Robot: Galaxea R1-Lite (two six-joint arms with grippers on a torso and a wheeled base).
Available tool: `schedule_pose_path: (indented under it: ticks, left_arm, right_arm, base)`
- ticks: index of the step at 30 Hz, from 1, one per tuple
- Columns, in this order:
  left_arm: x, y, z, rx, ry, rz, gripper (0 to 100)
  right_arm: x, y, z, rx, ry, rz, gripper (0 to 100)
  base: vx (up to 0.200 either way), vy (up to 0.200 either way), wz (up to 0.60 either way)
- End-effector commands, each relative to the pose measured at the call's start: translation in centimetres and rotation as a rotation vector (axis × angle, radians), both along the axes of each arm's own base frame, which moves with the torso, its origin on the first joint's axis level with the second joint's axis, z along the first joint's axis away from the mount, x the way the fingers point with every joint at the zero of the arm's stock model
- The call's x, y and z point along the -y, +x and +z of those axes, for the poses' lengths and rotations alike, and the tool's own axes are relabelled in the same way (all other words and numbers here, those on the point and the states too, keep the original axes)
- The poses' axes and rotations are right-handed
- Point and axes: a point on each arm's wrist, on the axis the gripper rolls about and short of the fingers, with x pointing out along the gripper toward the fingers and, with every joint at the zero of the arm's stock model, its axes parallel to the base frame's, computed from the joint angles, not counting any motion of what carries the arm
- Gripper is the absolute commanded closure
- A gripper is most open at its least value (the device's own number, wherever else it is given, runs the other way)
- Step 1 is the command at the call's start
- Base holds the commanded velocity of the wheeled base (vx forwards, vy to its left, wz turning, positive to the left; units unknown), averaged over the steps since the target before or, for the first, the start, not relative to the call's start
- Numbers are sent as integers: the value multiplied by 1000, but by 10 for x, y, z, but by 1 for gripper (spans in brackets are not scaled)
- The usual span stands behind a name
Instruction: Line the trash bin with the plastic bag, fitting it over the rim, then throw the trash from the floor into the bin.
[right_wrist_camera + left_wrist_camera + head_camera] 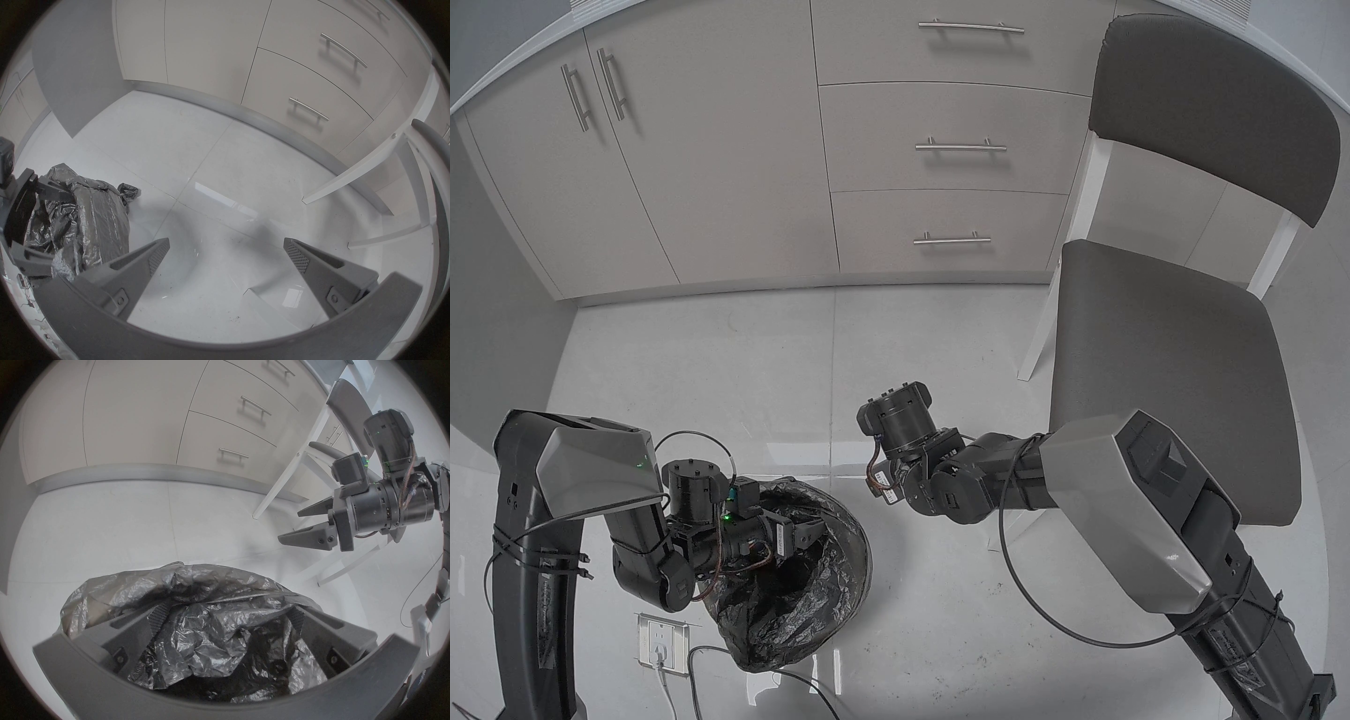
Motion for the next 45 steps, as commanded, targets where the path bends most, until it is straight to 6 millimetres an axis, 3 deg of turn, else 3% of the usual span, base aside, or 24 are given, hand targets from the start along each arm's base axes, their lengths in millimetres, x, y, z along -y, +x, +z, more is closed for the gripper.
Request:
schedule_pose_path:
  ticks: [1,7,12,20,27,31,40,45]
  left_arm:
    - [-2,-8,6,-12,3,-1,0]
    - [-9,-34,12,-66,29,18,0]
    - [-11,-43,15,-80,37,16,0]
    - [-20,-38,44,13,13,48,0]
    - [-54,-29,57,68,8,153,0]
    - [-68,-18,56,93,20,193,0]
    - [-87,0,26,117,145,189,0]
    - [-89,3,5,91,190,168,0]
  right_arm:
    - [-1,-1,5,6,4,3,0]
    - [-6,-6,0,-5,-7,17,0]
    - [-14,-15,-4,-25,-22,37,0]
    - [-34,-40,-3,-63,-39,91,0]
    - [-50,-59,-3,-82,-20,140,0]
    - [-52,-60,-5,-95,-10,160,0]
    - [-51,-59,-11,-109,-1,157,0]
    - [-49,-56,-31,-139,-21,145,0]
  base:
    - [0,0,0]
    - [0,0,0]
    - [0,0,0]
    - [0,0,0]
    - [0,0,0]
    - [0,0,0]
    - [0,0,0]
    - [0,0,0]
